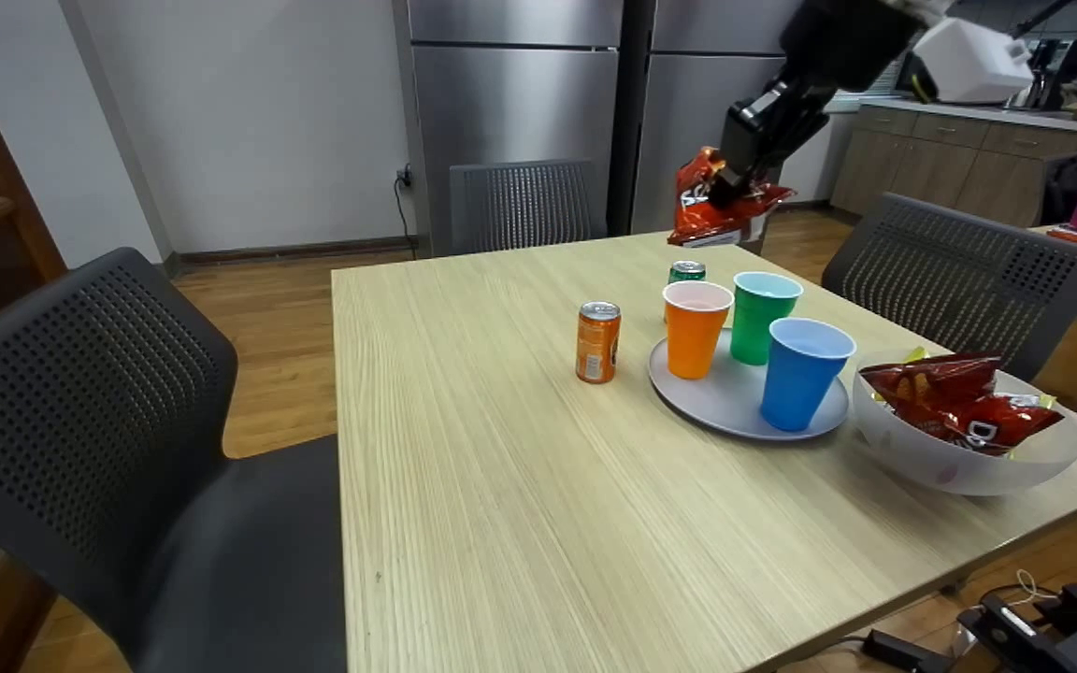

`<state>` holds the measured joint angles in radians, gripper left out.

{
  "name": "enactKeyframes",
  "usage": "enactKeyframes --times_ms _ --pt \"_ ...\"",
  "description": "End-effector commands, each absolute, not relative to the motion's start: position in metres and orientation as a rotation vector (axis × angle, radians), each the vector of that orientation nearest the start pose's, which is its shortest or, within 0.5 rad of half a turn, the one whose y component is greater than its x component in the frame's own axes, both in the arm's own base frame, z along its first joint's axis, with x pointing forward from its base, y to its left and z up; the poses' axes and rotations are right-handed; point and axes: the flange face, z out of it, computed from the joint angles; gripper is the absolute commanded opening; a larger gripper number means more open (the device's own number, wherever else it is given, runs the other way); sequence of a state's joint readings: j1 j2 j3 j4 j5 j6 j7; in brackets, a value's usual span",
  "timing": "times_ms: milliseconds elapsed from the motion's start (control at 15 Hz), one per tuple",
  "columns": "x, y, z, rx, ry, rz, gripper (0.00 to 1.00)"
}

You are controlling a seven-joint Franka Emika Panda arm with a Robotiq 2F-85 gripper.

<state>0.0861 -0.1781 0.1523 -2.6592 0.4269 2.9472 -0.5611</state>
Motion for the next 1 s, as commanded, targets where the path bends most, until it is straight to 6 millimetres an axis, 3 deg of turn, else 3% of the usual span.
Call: enactKeyframes --times_ms 0,333,400,467,933 --pt "0.413 0.030 0.360 -2.918 -0.561 -0.738 0.00" --pt "0.393 -0.034 0.355 -2.942 -0.433 -0.744 0.00" --pt "0.403 -0.047 0.357 -2.949 -0.404 -0.740 0.00" --pt "0.400 -0.058 0.355 -2.954 -0.376 -0.737 0.00" --pt "0.387 -0.114 0.340 -2.958 -0.157 -0.701 0.00"
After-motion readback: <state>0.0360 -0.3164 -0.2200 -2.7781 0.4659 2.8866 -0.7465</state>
